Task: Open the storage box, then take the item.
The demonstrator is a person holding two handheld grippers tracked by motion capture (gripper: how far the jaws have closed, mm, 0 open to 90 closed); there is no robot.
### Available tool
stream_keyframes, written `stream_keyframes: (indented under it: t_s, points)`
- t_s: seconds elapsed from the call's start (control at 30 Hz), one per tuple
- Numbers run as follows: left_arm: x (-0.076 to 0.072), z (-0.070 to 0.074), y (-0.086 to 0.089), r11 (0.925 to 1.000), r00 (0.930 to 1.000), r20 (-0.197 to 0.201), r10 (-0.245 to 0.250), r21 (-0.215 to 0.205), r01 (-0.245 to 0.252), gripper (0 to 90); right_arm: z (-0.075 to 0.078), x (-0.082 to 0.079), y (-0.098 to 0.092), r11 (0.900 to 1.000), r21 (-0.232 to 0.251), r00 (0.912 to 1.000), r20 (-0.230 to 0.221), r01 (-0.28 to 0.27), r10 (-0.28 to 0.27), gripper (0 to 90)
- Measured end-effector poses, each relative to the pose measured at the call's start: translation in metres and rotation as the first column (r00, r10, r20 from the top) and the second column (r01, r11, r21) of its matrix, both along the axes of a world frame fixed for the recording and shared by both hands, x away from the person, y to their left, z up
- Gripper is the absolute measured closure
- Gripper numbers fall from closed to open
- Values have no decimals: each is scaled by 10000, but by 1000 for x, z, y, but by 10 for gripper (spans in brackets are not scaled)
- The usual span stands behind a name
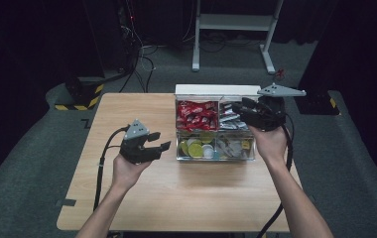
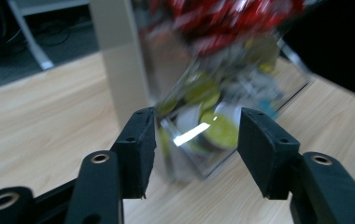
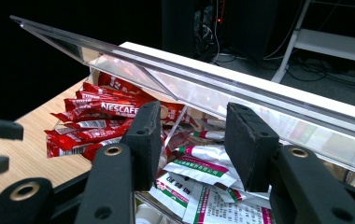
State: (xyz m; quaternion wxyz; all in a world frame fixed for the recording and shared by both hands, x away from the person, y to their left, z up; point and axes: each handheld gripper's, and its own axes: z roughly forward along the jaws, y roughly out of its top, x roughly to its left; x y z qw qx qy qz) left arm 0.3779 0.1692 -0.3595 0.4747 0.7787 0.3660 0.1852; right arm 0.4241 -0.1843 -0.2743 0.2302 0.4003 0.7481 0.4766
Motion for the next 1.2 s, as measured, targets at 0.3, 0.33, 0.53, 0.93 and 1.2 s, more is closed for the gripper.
stream_keyframes:
  t_s: [0.3, 0.33, 0.53, 0.93, 1.2]
  points:
    - [19, 37, -23, 9993, 9991, 371, -207, -312, 218, 534, 2, 2, 0, 10000, 26, 10000, -47, -22, 22, 563]
    - [23, 38, -26, 9991, 9992, 337, -219, -348, 231, 538, 2, 2, 0, 10000, 33, 10000, -52, -33, 33, 564]
    - [40, 41, -41, 9987, 9999, 80, -149, -495, 153, 563, 2, 3, -1, 10000, 33, 10000, -62, -50, 50, 565]
    - [55, 42, -59, 9997, 10000, 75, 52, -229, -51, 617, 3, 3, -4, 10000, 62, 9999, -150, -5, 6, 564]
    - [65, 40, -63, 9999, 10000, -37, 76, -149, -77, 664, 4, 2, -3, 9999, -90, 9998, -166, 75, -77, 563]
